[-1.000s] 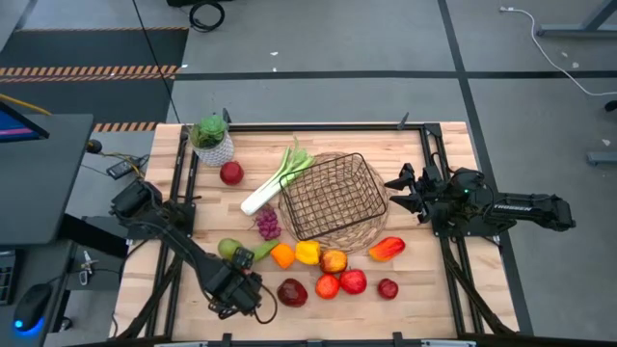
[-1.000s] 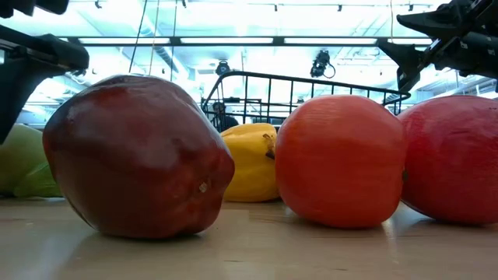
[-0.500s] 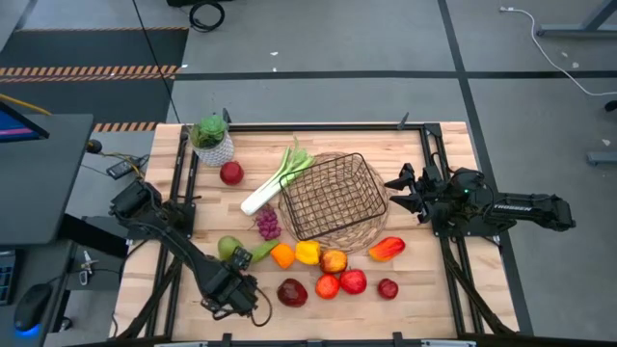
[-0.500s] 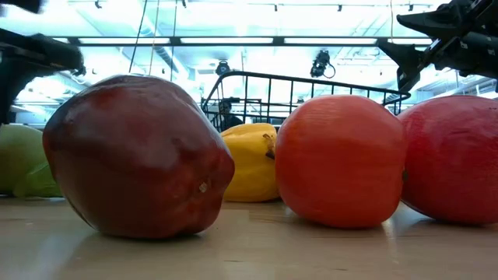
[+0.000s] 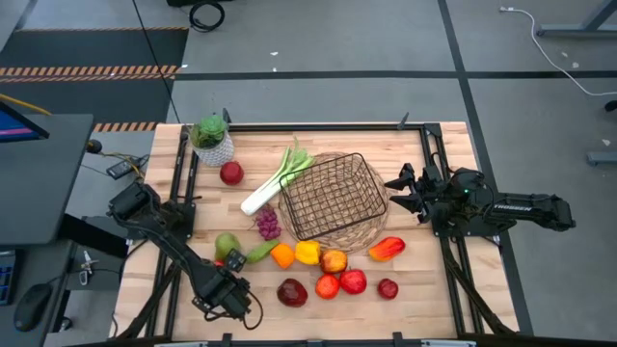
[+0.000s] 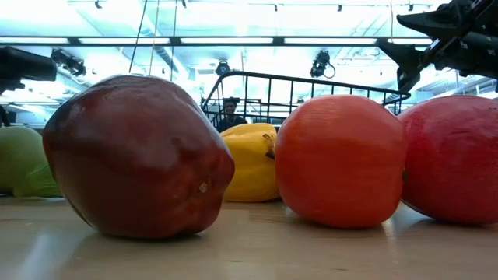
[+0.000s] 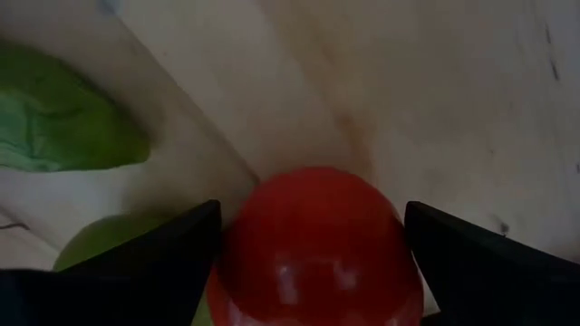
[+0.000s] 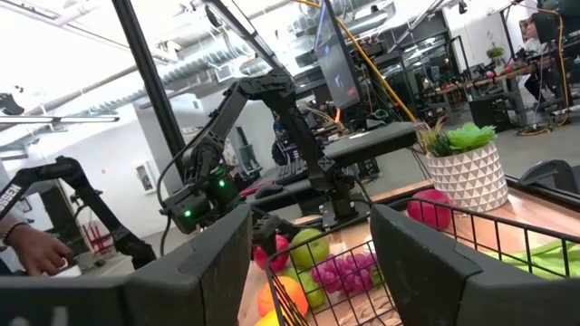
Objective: Build produce basket
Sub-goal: Put the red apple into the black wire basket
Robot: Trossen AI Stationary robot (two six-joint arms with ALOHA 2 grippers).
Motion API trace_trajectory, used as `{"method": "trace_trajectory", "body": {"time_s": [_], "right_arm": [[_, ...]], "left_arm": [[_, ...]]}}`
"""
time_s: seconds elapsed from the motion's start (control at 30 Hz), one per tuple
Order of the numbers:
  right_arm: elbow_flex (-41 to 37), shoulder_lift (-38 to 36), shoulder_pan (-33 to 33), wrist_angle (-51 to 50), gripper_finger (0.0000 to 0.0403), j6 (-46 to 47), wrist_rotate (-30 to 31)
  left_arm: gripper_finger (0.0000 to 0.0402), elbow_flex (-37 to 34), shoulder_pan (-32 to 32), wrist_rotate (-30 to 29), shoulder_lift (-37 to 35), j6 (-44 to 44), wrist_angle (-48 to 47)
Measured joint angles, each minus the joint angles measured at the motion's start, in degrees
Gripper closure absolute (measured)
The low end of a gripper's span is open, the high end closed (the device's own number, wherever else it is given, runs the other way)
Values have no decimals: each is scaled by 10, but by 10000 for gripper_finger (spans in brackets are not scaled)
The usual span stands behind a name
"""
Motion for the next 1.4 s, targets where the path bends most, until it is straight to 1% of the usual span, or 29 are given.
{"method": "trace_trajectory", "body": {"time_s": [0.17, 0.33, 0.43, 0.67, 0.77, 0.87, 0.97, 1.03, 1.17, 1.27, 1.4], "right_arm": [[0, 0, 0, 0, 172, 0, 0], [0, 0, 0, 0, 172, 0, 0], [0, 0, 0, 0, 172, 0, 0], [0, 0, 0, 0, 172, 0, 0], [0, 0, 0, 0, 172, 0, 0], [0, 0, 0, 0, 172, 0, 0], [0, 0, 0, 0, 172, 0, 0], [0, 0, 0, 0, 172, 0, 0], [0, 0, 0, 0, 172, 0, 0], [0, 0, 0, 0, 172, 0, 0], [0, 0, 0, 0, 172, 0, 0]], "left_arm": [[59, 3, 1, -9, 0, -14, 1], [51, 23, 2, -53, 0, -83, 28], [49, 31, 6, -70, 0, -112, 35], [48, 42, 38, -68, 0, -160, 32], [48, 58, 45, -71, -1, -162, 51], [48, 59, 47, -75, -1, -176, 79], [48, 59, 48, -75, -1, -176, 82], [48, 62, 50, -70, -4, -171, 57], [48, 90, 53, -62, -11, -169, -37], [49, 105, 46, -40, -12, -168, -99], [49, 106, 24, -3, -14, -205, -113]]}}
